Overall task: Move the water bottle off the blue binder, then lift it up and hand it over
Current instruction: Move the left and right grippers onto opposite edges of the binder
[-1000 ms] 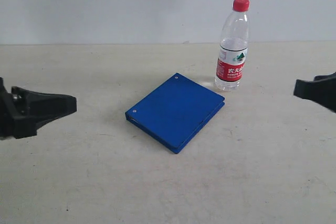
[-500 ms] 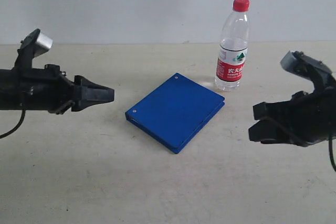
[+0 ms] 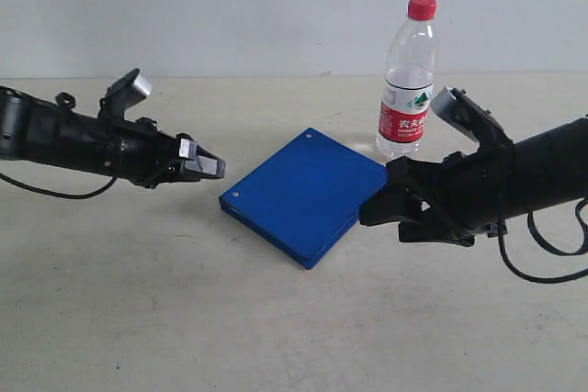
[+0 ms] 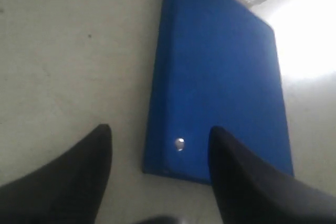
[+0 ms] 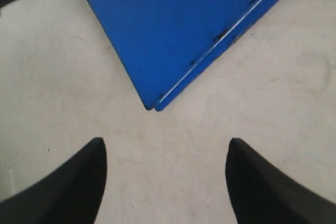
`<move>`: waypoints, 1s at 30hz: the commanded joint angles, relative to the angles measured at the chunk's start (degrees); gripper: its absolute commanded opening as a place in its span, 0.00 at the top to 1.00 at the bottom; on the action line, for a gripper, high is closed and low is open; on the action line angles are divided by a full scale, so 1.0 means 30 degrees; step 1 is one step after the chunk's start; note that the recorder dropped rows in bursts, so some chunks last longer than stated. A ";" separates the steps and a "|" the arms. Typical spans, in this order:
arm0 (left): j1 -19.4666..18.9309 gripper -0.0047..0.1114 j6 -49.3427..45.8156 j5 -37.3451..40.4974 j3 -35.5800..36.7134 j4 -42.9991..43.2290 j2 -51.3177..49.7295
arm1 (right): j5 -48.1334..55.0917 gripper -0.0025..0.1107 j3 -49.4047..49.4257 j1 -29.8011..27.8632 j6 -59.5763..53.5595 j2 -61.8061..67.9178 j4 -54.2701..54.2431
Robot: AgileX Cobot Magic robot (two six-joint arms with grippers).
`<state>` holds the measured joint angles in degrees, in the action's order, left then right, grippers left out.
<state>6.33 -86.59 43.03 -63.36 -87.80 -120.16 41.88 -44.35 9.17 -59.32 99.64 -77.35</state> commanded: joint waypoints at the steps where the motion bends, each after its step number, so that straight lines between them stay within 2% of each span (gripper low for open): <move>1: 0.0110 0.51 0.2684 0.0621 -0.1888 0.2285 -0.1797 | -0.0076 0.45 -0.0604 0.0020 -0.0130 0.1102 -0.0514; 5: 0.0196 0.51 0.3316 0.2200 -0.3165 0.2285 -0.2780 | -0.0039 0.45 -0.1227 0.0020 -0.0177 0.2305 -0.0608; 11: 0.1003 0.51 0.3465 0.3536 -0.4571 0.2663 -0.3674 | 0.0822 0.45 -0.2492 0.0020 -0.0252 0.3918 -0.0684; 19: 0.1598 0.51 0.3422 0.8957 -0.5674 0.2980 -0.4115 | 0.1219 0.45 -0.3301 0.0020 -0.1375 0.4888 -0.2423; 26: 0.1598 0.51 0.3461 0.8979 -0.5770 0.3071 -0.4115 | 0.2752 0.45 -0.3526 0.0020 -0.1718 0.5511 -0.3112; 30: 0.1530 0.51 0.3461 0.8979 -0.5770 0.3071 -0.4115 | 0.1751 0.45 -0.3526 0.0020 -0.1972 0.5240 -0.3047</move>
<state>10.91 -76.55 69.07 -80.34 -78.94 -132.78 48.65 -54.71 9.17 -64.10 116.03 -86.28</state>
